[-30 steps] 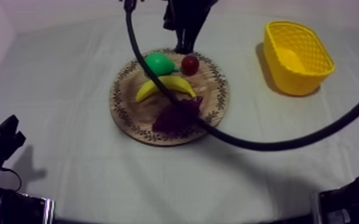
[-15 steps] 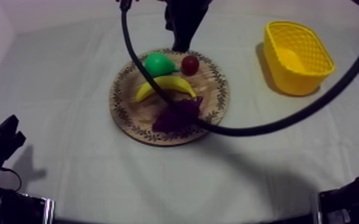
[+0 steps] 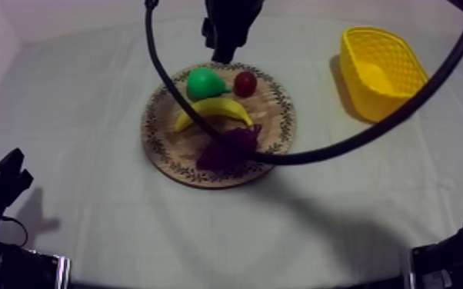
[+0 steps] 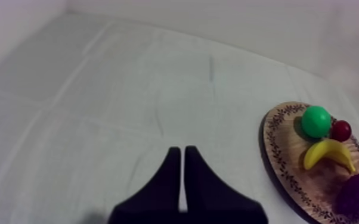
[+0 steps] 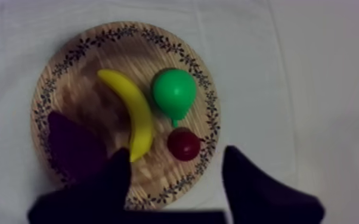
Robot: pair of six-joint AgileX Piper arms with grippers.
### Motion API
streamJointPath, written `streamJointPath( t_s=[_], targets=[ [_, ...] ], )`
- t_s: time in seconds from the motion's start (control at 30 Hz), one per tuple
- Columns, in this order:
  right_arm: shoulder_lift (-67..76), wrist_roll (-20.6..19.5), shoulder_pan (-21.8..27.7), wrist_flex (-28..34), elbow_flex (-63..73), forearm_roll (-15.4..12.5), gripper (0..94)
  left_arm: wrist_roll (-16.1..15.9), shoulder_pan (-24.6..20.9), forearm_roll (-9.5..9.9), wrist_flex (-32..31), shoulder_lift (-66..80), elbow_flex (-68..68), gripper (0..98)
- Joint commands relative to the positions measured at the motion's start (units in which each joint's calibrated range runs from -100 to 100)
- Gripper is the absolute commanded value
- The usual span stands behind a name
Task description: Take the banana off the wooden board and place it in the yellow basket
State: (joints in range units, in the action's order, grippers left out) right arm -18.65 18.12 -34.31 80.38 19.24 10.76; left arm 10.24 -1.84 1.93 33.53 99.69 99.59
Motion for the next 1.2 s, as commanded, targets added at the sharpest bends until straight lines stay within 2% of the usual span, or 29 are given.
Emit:
streamJointPath(
  t_s=[0.0, 0.2, 0.5, 1.17],
  targets=[
    [-0.1, 0.2, 0.0, 0.3, 0.0, 0.1, 61.8, 0.0, 0.0, 0.0, 0.0, 0.1, 0.0, 0.0],
    [-0.3, 0.8, 0.0, 0.5, 0.3, 0.5, 66.5, 0.0, 0.0, 0.0, 0.0, 0.1, 0.0, 0.0],
    [-2.2, 1.3, 0.2, 1.2, 1.0, 0.1, 64.0, 0.0, 0.0, 0.0, 0.0, 0.1, 0.0, 0.0],
    [-19.2, 2.9, 0.5, 2.4, 7.0, -3.3, 62.0, 0.0, 0.0, 0.0, 0.0, 0.1, 0.0, 0.0]
  ],
)
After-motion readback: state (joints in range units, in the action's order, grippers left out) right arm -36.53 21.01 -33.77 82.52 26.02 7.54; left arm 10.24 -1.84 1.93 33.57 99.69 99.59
